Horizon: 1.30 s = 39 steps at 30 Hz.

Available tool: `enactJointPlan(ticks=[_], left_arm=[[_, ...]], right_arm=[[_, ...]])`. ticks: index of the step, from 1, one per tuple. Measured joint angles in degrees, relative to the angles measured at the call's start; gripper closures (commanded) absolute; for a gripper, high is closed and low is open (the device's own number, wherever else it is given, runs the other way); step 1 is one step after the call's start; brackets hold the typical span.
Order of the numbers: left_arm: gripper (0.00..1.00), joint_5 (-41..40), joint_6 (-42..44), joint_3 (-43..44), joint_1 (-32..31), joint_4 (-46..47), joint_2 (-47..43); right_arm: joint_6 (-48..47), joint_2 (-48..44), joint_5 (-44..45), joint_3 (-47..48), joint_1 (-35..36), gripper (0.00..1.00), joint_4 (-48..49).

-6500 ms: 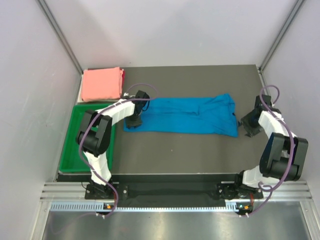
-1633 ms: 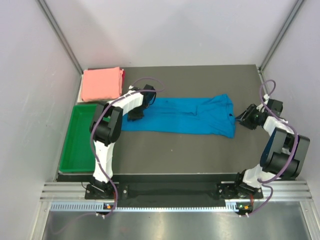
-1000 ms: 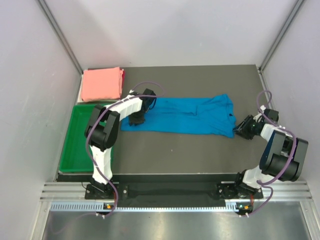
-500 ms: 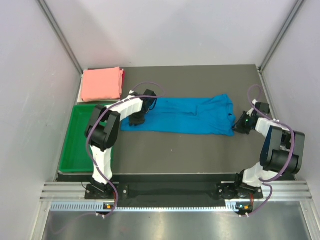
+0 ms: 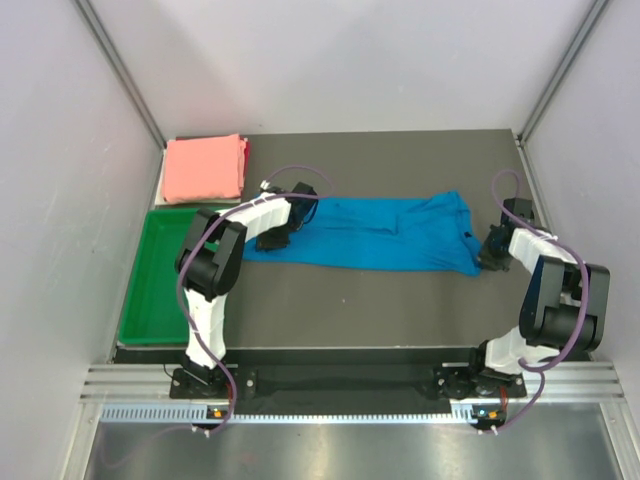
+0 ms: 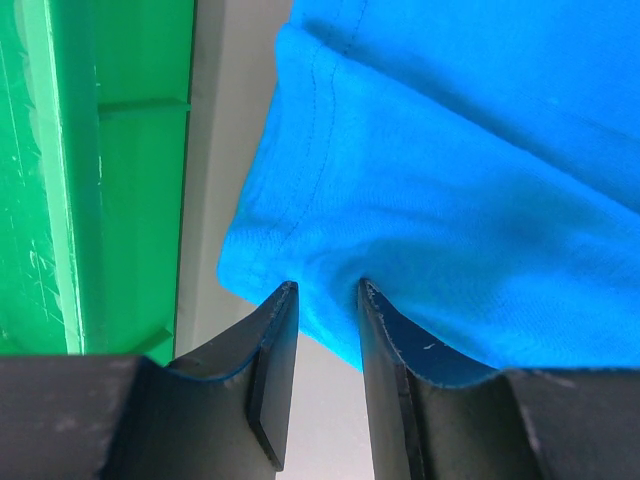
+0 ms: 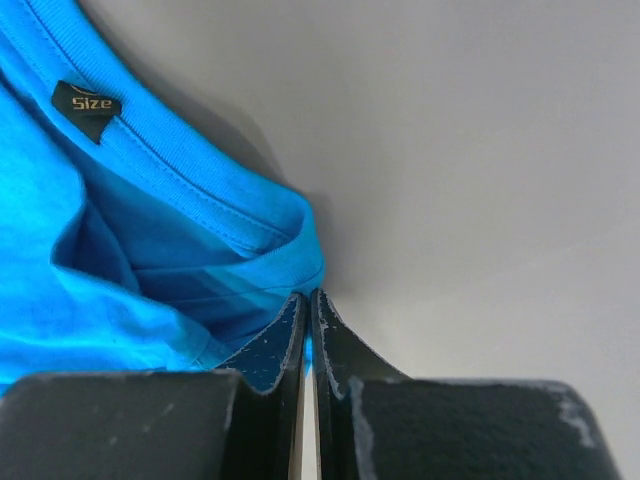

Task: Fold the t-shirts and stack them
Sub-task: Fold the tshirt

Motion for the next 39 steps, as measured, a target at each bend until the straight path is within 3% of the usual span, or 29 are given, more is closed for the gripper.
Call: enactJointPlan(ticks=[7, 15, 17, 18, 22, 28, 39], left_arm=[[0.63, 1.6, 0.2, -0.6, 0.2, 0.5, -1.0], [0.62, 11.2, 1.4, -0.7, 0.1, 0.7, -5.0], [0.62, 12.6, 2.0, -0.7, -0.3, 1.0, -6.6], [0.62, 13.3, 2.2, -0.8, -0.4, 1.3, -7.3], [0.62, 15.2, 2.9, -1.6, -0.7, 3.1, -8.7], [0.61, 13.4, 2.8, -3.9, -0.7, 3.2, -6.9], [0.61, 6.8, -0.4, -6.3, -1.0, 3.1, -6.3]], right_arm=[[1.5, 0.0, 0.4, 0.1, 0.0, 0.82, -0.7], [1.6, -3.2, -1.2, 7.9, 0.0, 0.64, -8.2], [1.7, -4.5, -2.0, 8.8, 0.4, 0.65, -9.0], [2.0, -5.2, -2.6, 8.9, 0.5, 0.71, -9.4], [3.0, -6.6, -6.5, 8.3, 1.5, 0.8, -10.0], [4.0, -7.4, -10.0, 2.3, 2.4, 0.81, -8.9], [5.0, -5.0, -1.4, -4.2, 2.4, 0.82, -3.1]])
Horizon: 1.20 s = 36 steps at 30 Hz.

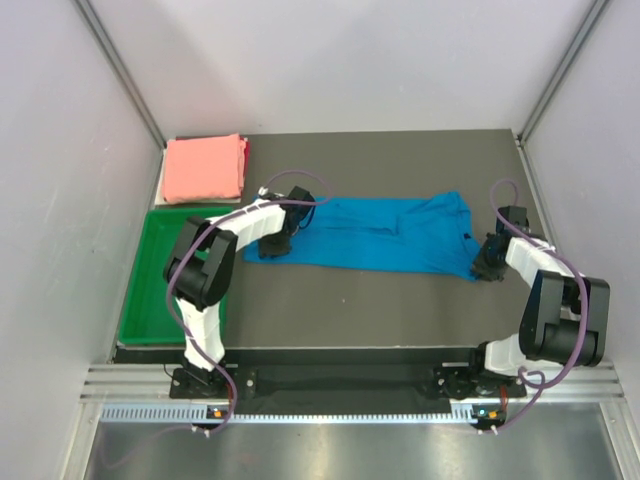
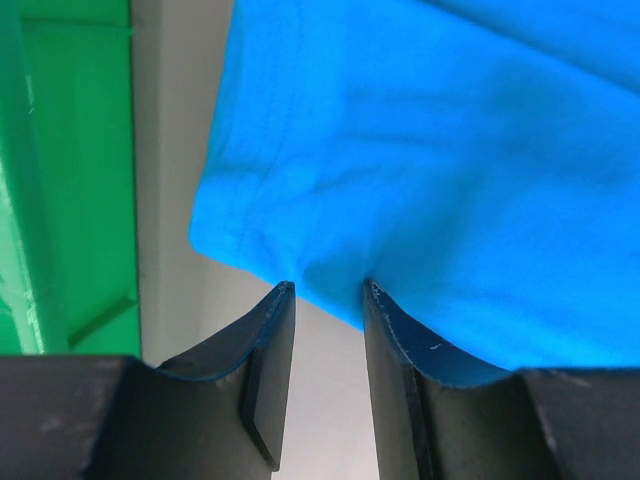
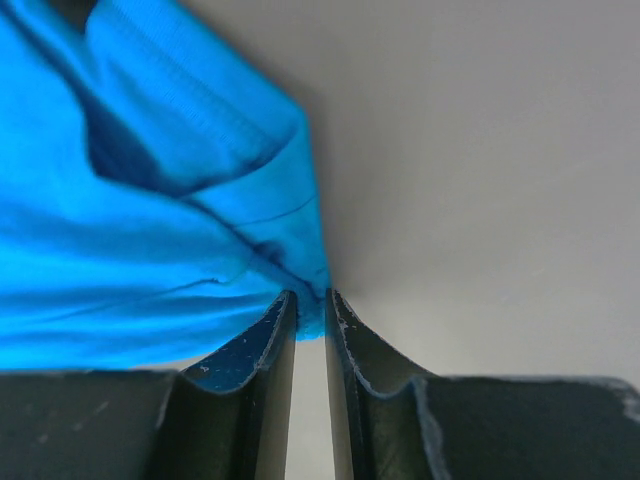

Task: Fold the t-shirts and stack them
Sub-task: Fold the tshirt

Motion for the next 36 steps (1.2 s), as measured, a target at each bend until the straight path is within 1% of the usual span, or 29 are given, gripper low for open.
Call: enactJointPlan(ticks=[5, 7, 8, 10, 11, 14, 18, 20, 22, 25, 28, 32, 33, 36], left_arm=[[0.61, 0.8, 0.8, 0.0, 0.5, -3.0, -2.2], [0.61, 2.2, 1.9, 0.6, 0.7, -4.2, -4.4], [0.6, 3.1, 2.8, 1.3, 0.7, -4.6, -5.7], [0.59, 5.1, 4.5, 2.5, 0.8, -4.3, -8.8], [0.59, 6.1, 5.4, 2.6, 0.8, -3.8, -10.3], [0.59, 11.5, 8.4, 2.4, 1.4, -1.8, -14.3], [0.59, 20.0, 10.7, -0.5, 4.5, 3.3, -15.6], [0.6, 22.7, 11.5, -1.2, 6.3, 4.1, -13.8], [0.59, 23.7, 12.0, -1.4, 7.5, 4.7, -11.1], [0.59, 23.1, 12.3, -1.7, 7.9, 4.5, -8.4], [0.59, 22.0, 12.3, -2.0, 7.9, 3.8, -7.7], [0.59, 20.5, 12.3, -2.0, 7.9, 3.1, -9.3], [0.59, 20.1, 12.3, -1.8, 7.9, 2.7, -10.0], [0.57, 18.6, 12.3, 1.0, 7.9, 0.3, -11.6]], right_arm=[[0.0, 0.0, 3.4, 0.2, -0.2, 0.81, 0.3], [0.0, 0.2, 4.3, 1.3, -0.2, 0.78, -0.7], [0.3, 0.3, 4.6, 2.2, -0.2, 0.72, -1.3], [1.5, 0.3, 5.0, 4.4, 0.1, 0.66, -2.3], [2.4, 0.1, 5.2, 5.5, 0.3, 0.58, -2.7], [7.1, -1.2, 5.0, 8.3, 1.9, 0.48, -3.6], [17.1, -1.4, 5.0, 12.3, 6.8, 0.45, -4.1], [21.3, 0.3, 5.7, 14.8, 9.6, 0.44, -4.1], [24.9, 3.2, 6.7, 17.2, 12.2, 0.44, -3.6], [28.4, 8.7, 8.3, 20.0, 14.2, 0.44, -2.7], [30.5, 14.6, 10.8, 21.8, 14.4, 0.44, -2.3], [31.9, 21.9, 13.6, 24.2, 14.3, 0.44, -2.8], [31.9, 22.5, 13.9, 25.3, 14.3, 0.44, -3.0], [30.7, 26.6, 15.2, 30.6, 14.2, 0.45, -3.9]])
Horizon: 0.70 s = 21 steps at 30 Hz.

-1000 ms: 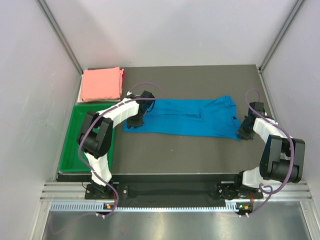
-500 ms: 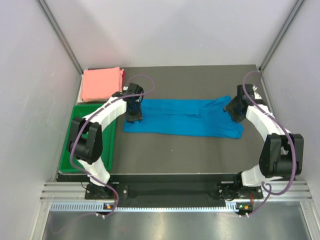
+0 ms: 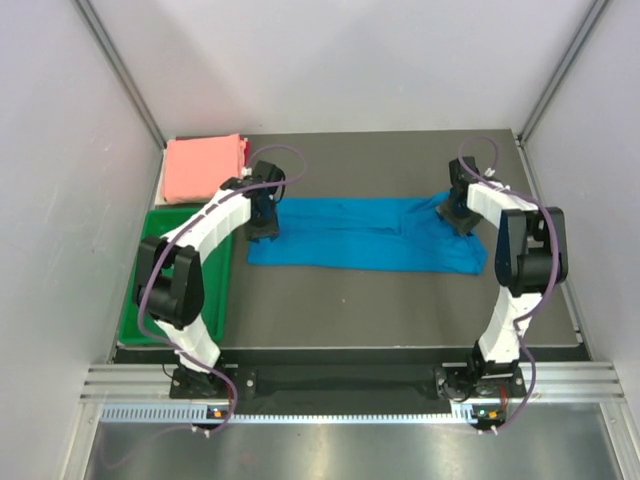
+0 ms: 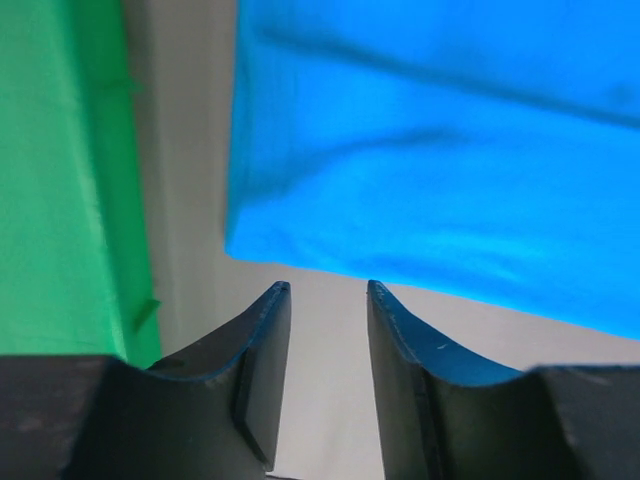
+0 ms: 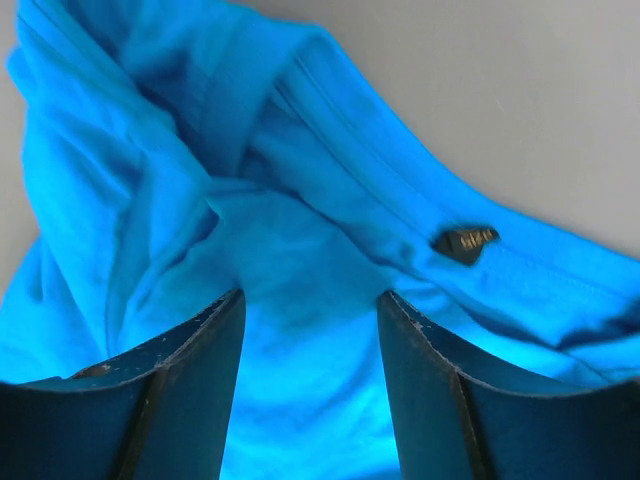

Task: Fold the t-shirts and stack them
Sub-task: Fold the tshirt

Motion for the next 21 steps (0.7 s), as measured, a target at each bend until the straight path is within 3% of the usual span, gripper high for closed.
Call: enactJointPlan(ticks=[10, 16, 18, 21], left_arm=[[0.56, 0.0, 1.4, 7.9, 0.0, -0.7, -5.9], [0.56, 7.4, 2.9, 6.7, 0.0, 1.3, -6.2], [0.56, 10.1, 3.0, 4.7, 0.0, 2.4, -6.2], [0.57, 14.2, 3.7, 0.5, -0.2, 4.5, -6.2]], right_arm=[[-11.8, 14.2, 1.8, 20.8, -1.8, 0.45, -4.1], [-19.4, 27.9, -4.3, 43.1, -5.9, 0.43, -4.4], [-21.0, 31.7, -7.8, 49.1, -7.1, 0.33, -3.2], [-22.4, 34.4, -14.5, 52.5, -8.4, 0.3, 1.8]])
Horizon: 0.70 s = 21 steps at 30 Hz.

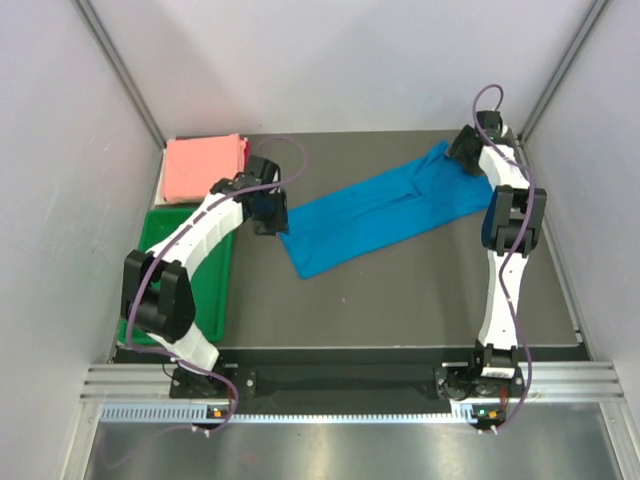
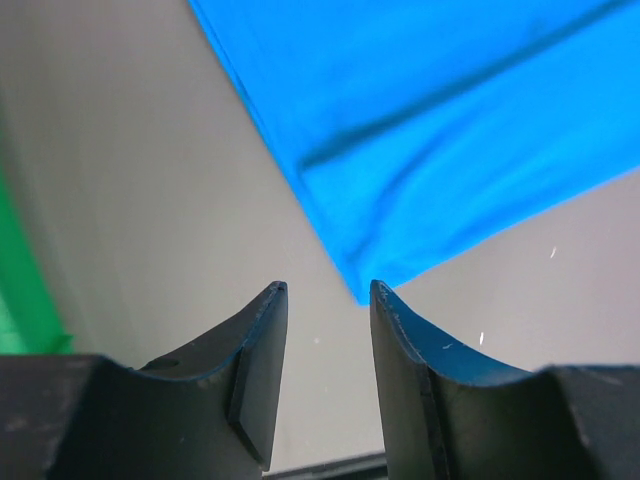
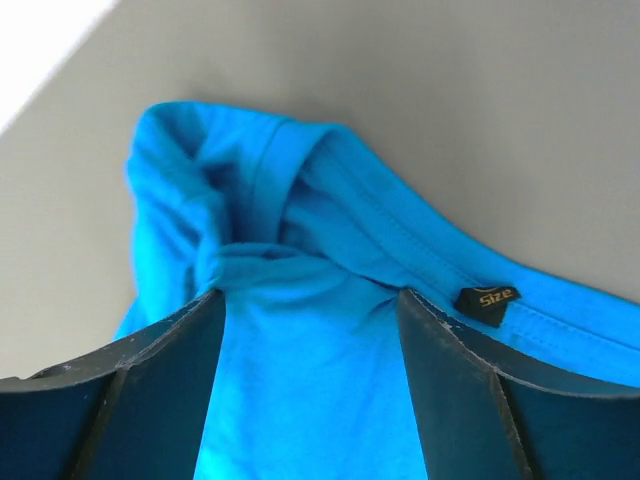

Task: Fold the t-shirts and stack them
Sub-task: Fold the tshirt

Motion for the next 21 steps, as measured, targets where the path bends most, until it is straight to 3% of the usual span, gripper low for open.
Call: enactJointPlan(ticks=[5, 10, 21], left_arm=[[0.6, 3.9, 1.2, -5.1, -2.4, 2.1, 0.3], [0.63, 5.5, 1.7, -7.1, -5.9, 5.3, 1.7], [0.67, 4.6, 1.5, -14.2, -8.7, 12.4, 5.6]], right_arm=[[-1.7, 0.8, -9.2, -0.4, -0.9, 0.31, 6.8], [-2.4, -3.1, -13.7, -7.6, -0.2, 0.3, 11.5], [-3.3, -26.5, -17.6, -16.9, 0.4, 0.27, 11.2]])
